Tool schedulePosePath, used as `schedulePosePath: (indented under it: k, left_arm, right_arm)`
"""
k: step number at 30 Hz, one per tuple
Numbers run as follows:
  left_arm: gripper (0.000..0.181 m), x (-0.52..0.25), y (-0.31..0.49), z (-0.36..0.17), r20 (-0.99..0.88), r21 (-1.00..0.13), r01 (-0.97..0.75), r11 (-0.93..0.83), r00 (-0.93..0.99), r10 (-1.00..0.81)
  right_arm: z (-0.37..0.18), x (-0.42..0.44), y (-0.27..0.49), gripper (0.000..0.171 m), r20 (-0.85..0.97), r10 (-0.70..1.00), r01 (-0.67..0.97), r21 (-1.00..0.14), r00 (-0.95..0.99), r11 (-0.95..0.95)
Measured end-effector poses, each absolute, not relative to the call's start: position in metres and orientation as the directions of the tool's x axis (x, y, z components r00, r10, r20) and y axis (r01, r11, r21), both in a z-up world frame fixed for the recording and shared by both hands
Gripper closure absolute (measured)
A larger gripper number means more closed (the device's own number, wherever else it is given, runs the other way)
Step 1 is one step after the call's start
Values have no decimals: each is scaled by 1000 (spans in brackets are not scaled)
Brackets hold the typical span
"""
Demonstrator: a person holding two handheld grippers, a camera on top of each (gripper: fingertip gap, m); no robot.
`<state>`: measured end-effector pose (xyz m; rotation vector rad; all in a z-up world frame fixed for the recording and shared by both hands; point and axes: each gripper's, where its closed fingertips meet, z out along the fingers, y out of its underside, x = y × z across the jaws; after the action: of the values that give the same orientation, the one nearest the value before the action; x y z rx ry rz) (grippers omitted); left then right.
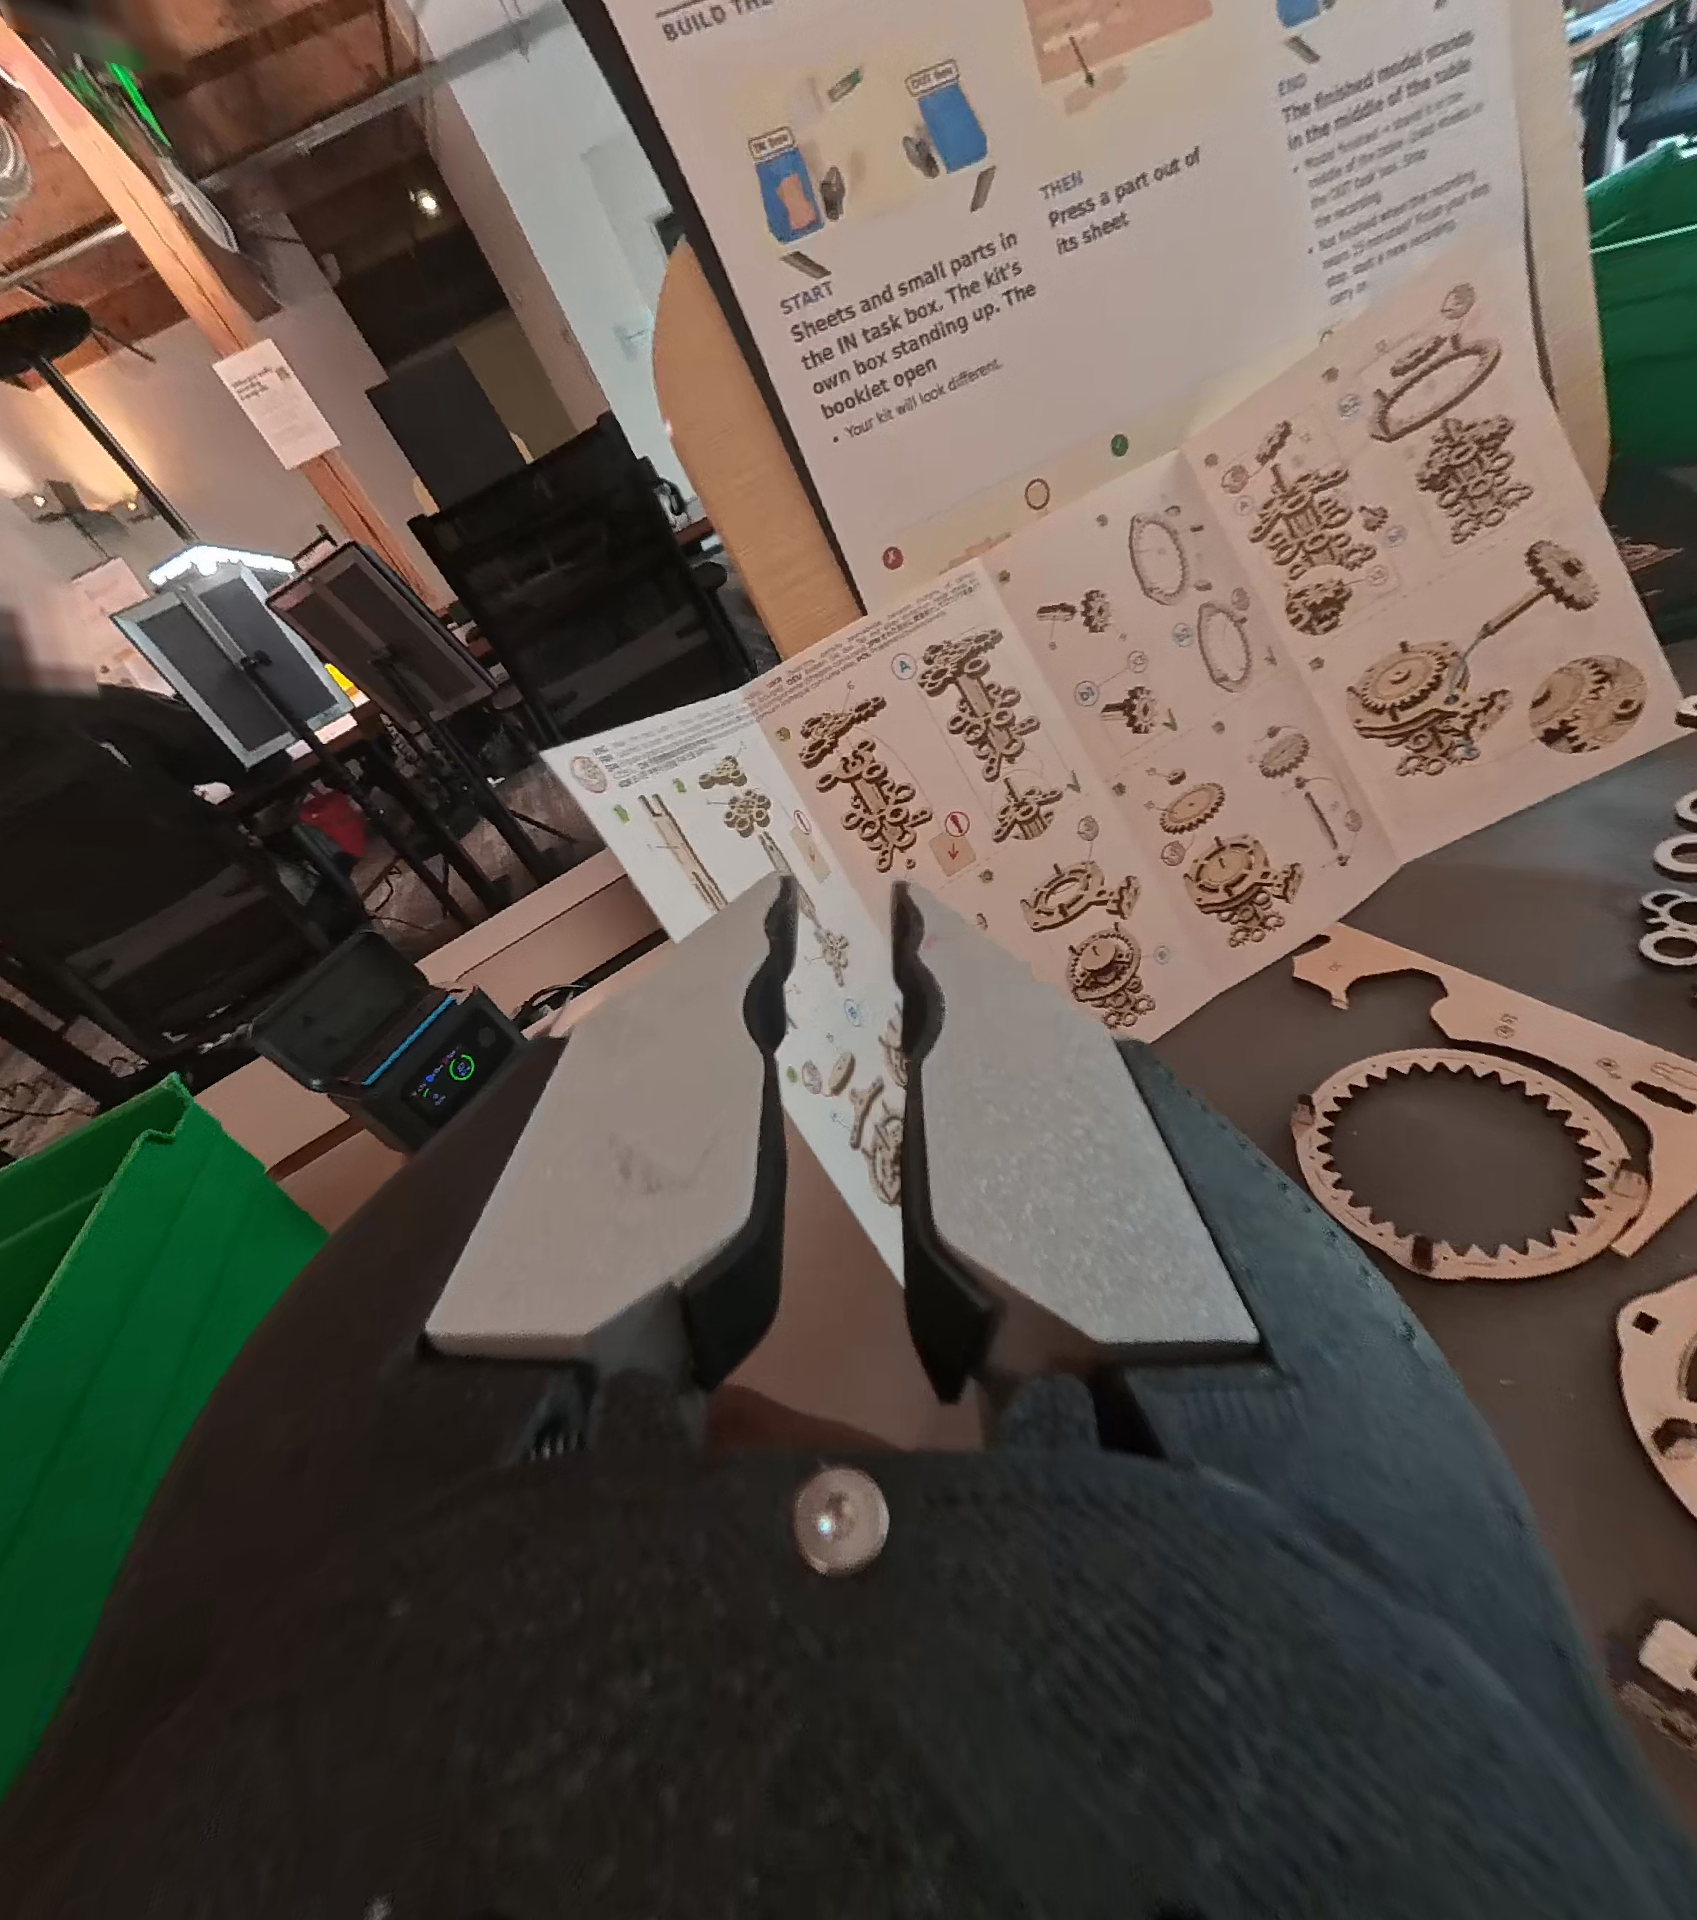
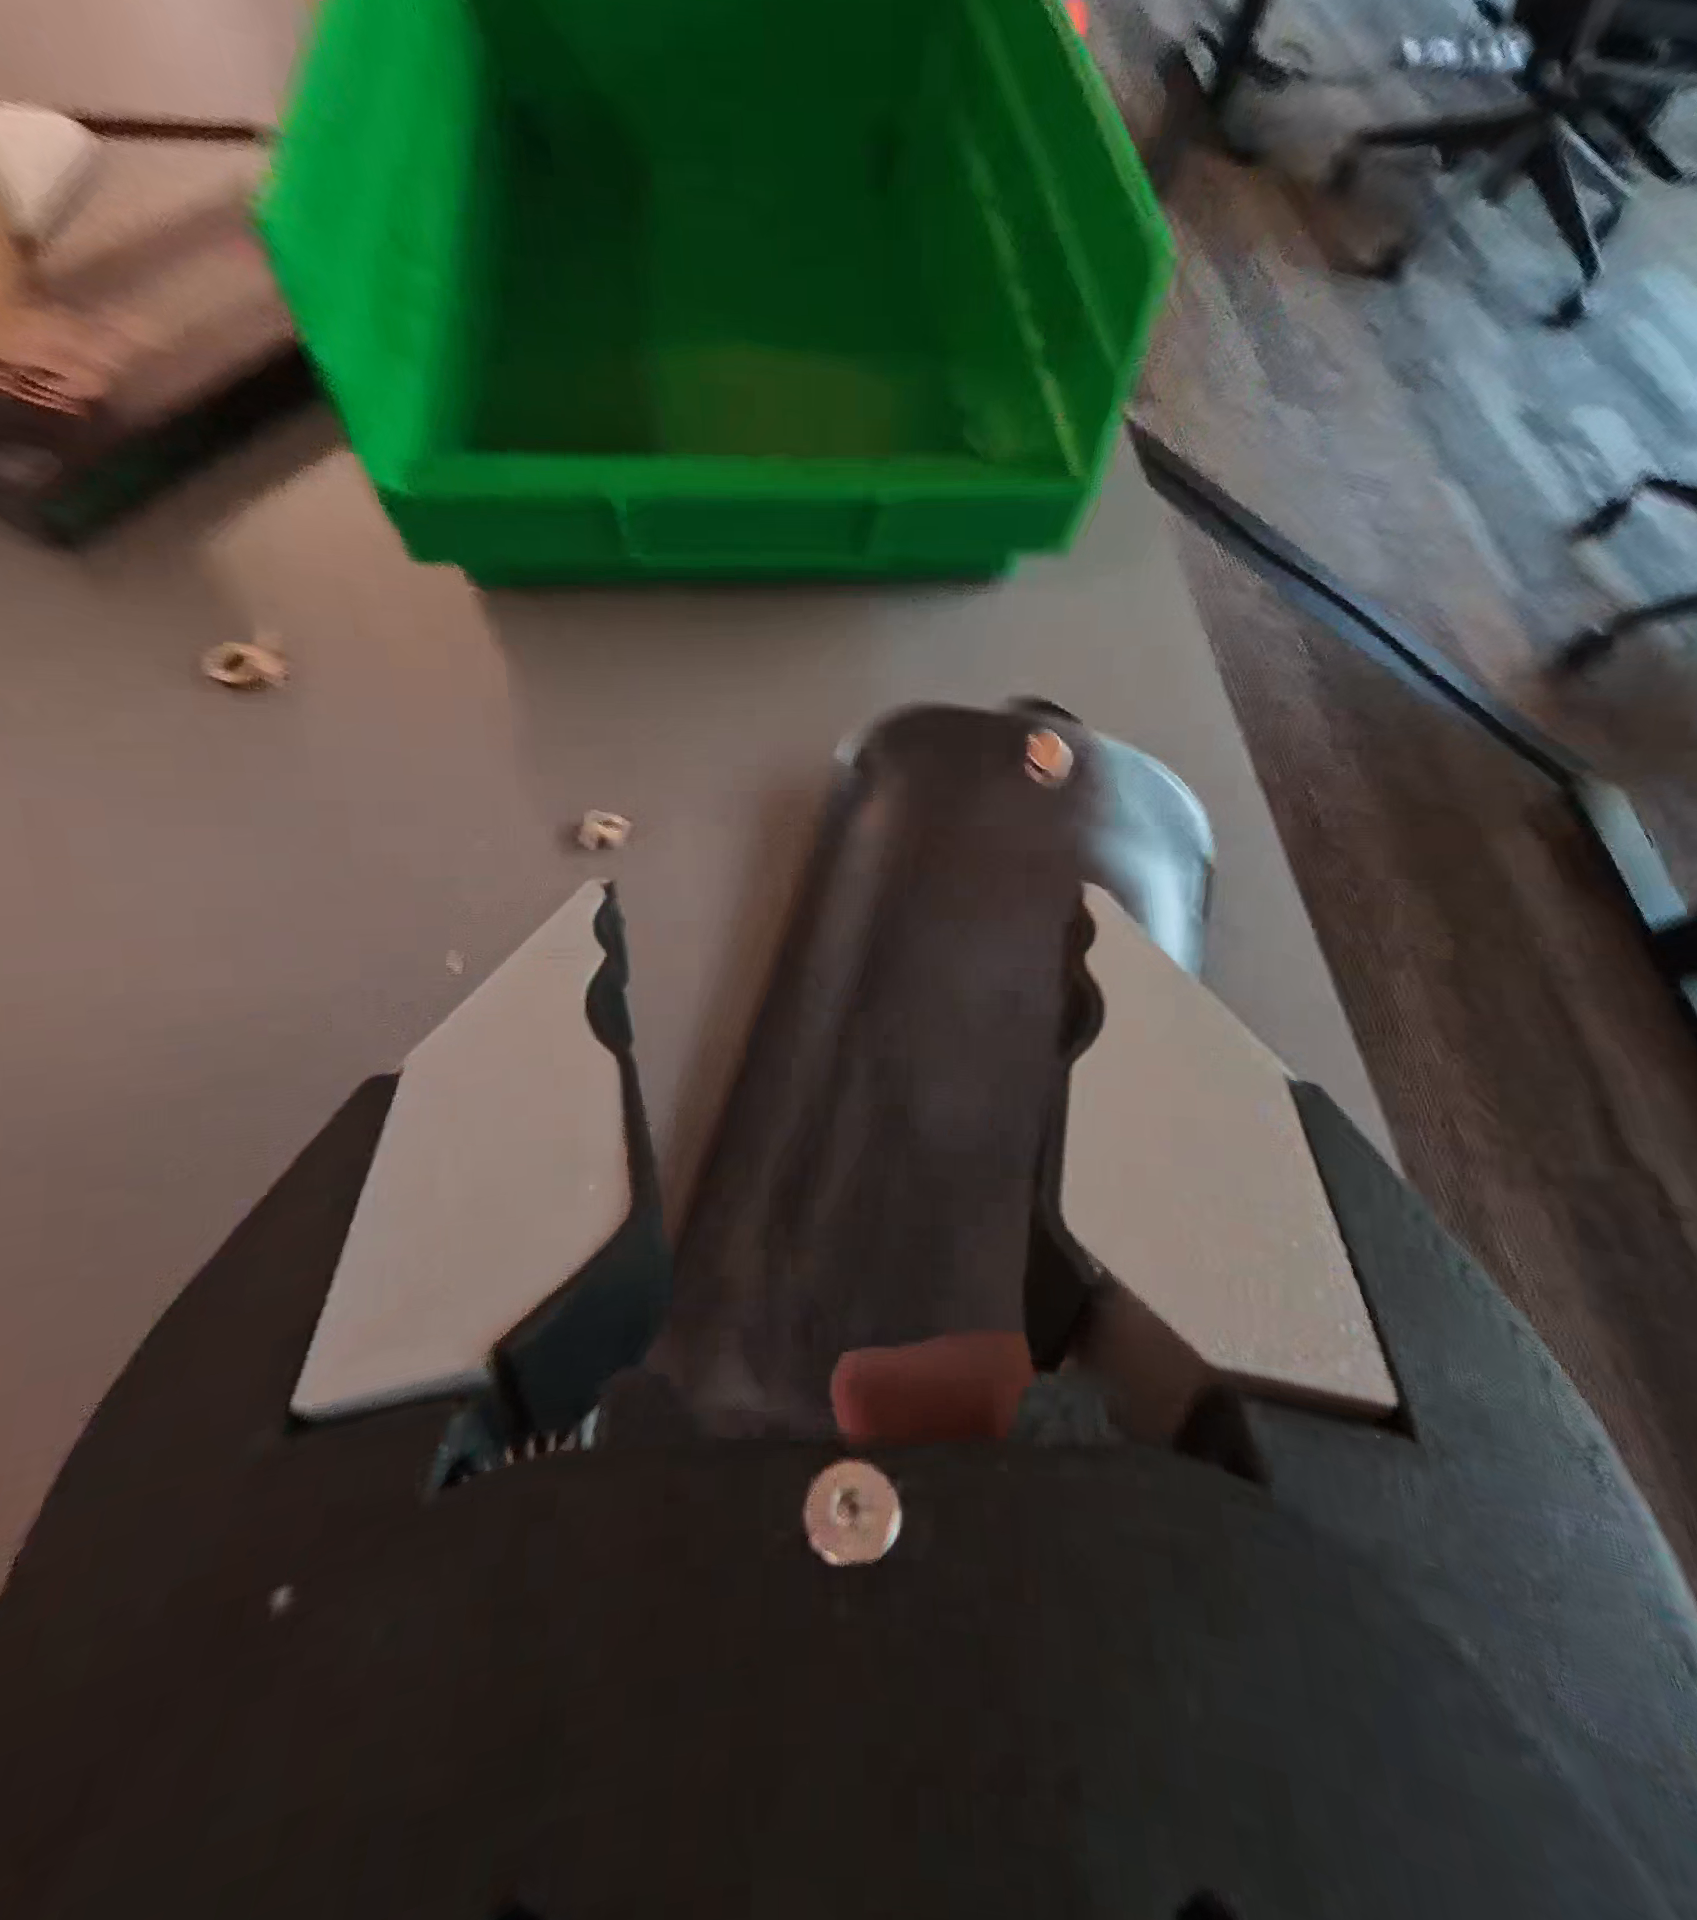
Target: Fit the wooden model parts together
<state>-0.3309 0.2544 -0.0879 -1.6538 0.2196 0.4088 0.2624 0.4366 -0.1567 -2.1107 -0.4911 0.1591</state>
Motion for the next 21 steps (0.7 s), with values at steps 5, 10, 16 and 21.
schedulePosePath:
  k: [5,10,16,21]
  left_arm:
    - [166,-327,256,-92,-408,-908,-395,-140,909,83]
    - [166,-330,256,-91,-399,-913,-385,-139,913,91]
    - [166,-331,257,-94,-397,-912,-382,-149,914,88]
    - [166,-329,256,-93,-403,-910,-389,-145,911,84]
  right_arm:
    - [-194,300,434,56,91,346,314,-674,934,-669]
    - [-215,304,443,51,116,350,346,-602,929,-720]
    - [-231,298,453,60,4,394,343,-499,919,-796]
    - [-236,281,455,51,39,468,437,-434,883,-788]
